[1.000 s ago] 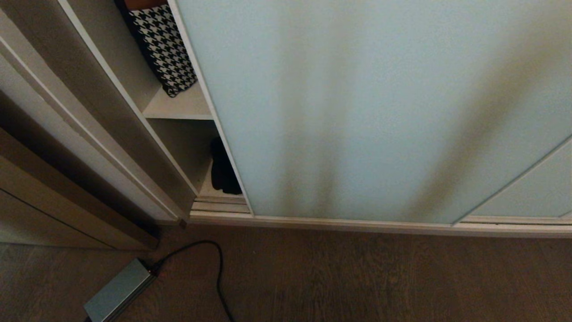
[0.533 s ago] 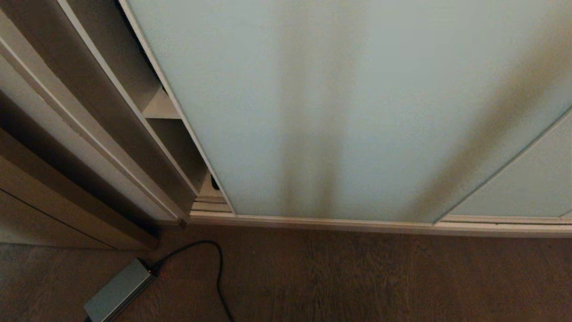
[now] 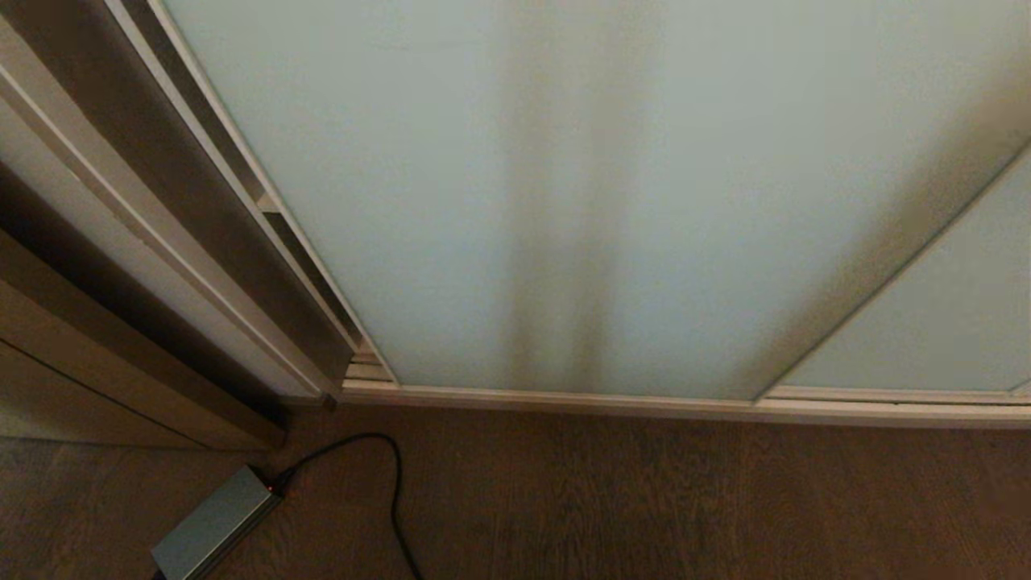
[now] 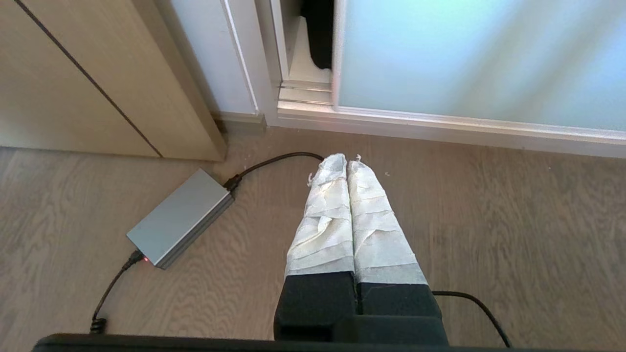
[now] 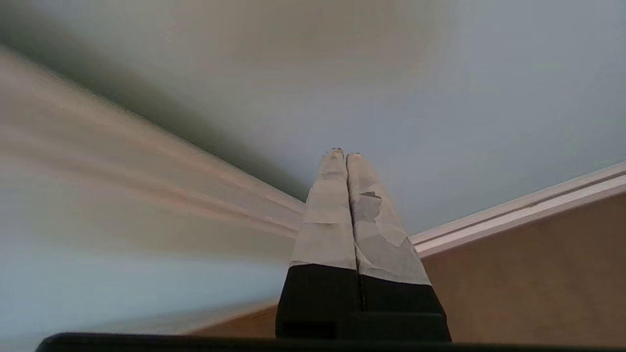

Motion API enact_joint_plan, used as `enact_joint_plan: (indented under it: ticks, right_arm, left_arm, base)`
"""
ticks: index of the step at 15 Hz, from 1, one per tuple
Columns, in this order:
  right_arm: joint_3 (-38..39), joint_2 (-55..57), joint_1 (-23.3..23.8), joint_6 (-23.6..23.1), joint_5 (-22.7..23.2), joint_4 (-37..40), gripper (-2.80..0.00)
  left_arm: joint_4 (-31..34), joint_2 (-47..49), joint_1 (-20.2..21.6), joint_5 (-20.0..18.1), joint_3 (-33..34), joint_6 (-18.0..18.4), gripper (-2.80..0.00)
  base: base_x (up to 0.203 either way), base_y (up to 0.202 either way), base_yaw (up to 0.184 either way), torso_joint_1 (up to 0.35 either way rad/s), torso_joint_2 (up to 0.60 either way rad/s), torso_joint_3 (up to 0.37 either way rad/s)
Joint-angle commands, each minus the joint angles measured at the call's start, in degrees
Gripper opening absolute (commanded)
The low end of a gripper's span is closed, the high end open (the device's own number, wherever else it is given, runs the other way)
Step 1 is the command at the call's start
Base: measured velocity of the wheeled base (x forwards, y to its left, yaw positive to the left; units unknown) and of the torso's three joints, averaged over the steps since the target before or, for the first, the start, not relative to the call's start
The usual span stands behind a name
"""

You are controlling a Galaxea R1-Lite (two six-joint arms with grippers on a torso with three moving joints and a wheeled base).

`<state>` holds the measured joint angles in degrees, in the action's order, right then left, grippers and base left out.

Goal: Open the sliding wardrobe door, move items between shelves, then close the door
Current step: Close the door

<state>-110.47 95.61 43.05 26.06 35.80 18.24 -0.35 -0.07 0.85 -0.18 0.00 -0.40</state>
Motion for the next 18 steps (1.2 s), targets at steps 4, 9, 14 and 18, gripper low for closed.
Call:
enact_joint_plan:
  ticks: [4, 9, 14, 18]
  right_arm:
    - [0.0, 3.0, -7.2, 2.1, -0.2, -0.2, -2.80]
    - [-0.1, 4.3, -12.0, 2.1, -2.1, -1.9, -2.80]
    - [0.4, 2.8, -16.7, 2.3, -4.0, -2.2, -2.80]
    - [1.0, 2.5, -20.2, 2.3, -5.3, -2.3, -2.80]
  left_arm:
    - [0.0, 0.0, 0.0, 0.0, 0.0, 0.0, -2.80]
    - [0.0, 0.1, 0.0, 0.0, 0.0, 0.0, -2.80]
    - [0.0, 0.1, 0.0, 0.0, 0.0, 0.0, -2.80]
    - [0.0, 0.1, 0.0, 0.0, 0.0, 0.0, -2.80]
  base:
    - [0.000, 0.000, 0.000, 0.000, 0.00, 0.000]
    - [0.000, 0.000, 0.000, 0.000, 0.00, 0.000]
    - [0.000, 0.000, 0.000, 0.000, 0.00, 0.000]
    - [0.000, 0.000, 0.000, 0.000, 0.00, 0.000]
